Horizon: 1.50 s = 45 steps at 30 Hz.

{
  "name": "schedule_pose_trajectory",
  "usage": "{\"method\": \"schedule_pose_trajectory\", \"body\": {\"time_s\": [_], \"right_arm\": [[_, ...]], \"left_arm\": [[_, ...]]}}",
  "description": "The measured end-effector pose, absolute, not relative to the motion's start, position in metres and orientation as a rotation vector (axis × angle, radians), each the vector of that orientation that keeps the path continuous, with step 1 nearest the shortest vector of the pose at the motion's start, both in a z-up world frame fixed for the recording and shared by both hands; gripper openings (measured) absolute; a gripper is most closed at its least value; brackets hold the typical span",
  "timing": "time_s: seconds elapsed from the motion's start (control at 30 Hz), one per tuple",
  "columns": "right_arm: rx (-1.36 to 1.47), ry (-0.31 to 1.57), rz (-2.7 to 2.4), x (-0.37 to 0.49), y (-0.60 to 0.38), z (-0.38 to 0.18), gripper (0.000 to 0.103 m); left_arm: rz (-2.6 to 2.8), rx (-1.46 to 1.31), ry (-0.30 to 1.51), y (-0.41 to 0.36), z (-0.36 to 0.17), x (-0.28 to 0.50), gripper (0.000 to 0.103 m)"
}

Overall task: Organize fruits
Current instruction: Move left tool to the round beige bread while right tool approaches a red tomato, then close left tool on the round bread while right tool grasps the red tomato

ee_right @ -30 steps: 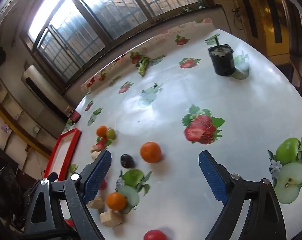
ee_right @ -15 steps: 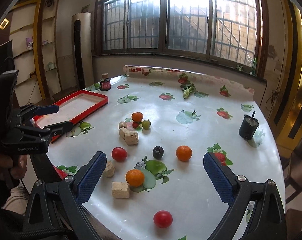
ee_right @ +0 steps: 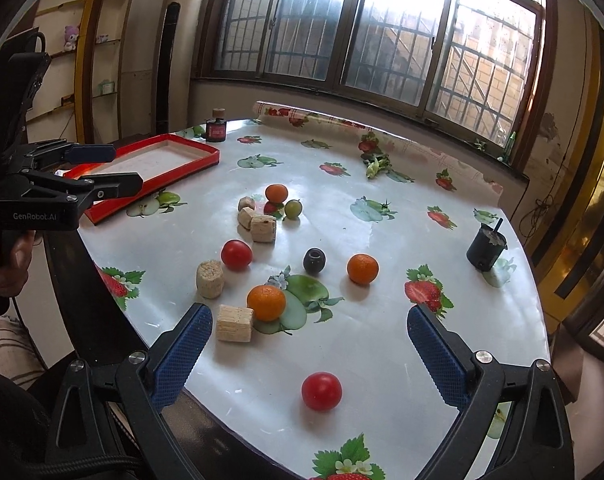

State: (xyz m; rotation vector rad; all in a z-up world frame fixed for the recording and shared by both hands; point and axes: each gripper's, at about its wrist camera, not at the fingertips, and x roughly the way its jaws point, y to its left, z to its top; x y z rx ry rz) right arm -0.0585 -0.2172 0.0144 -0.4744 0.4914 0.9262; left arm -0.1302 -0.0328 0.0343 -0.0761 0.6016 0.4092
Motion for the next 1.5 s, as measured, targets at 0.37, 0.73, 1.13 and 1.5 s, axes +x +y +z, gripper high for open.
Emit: {"method": "schedule_pose_trajectory", "body": {"time_s": [0.37, 0.73, 1.13, 1.5], "right_arm": [[-0.451, 0.514, 0.895, -0.053, -0.227, 0.014, 0.099], [-0.420, 0.531, 0.924, -0.048, -0.232, 0.013, 0.099], [-0.415, 0.684, 0.923, -0.025, -0.221, -0.015, 0.097], [-0.486, 0.861, 0.911, -0.009, -0.205, -0.053, 0.058]], "left_arm": [[0.362, -0.082, 0.621, -0.043, 0.029, -0.130, 0.082], [0.299, -0.083, 0.659, -0.053, 0.020, -0.120, 0.082], [0.212, -0.145, 0.835, -0.049, -0.019, -0.077, 0.082], [0.139, -0.173, 0.966, -0.043, -0.049, -0.042, 0.044]]}}
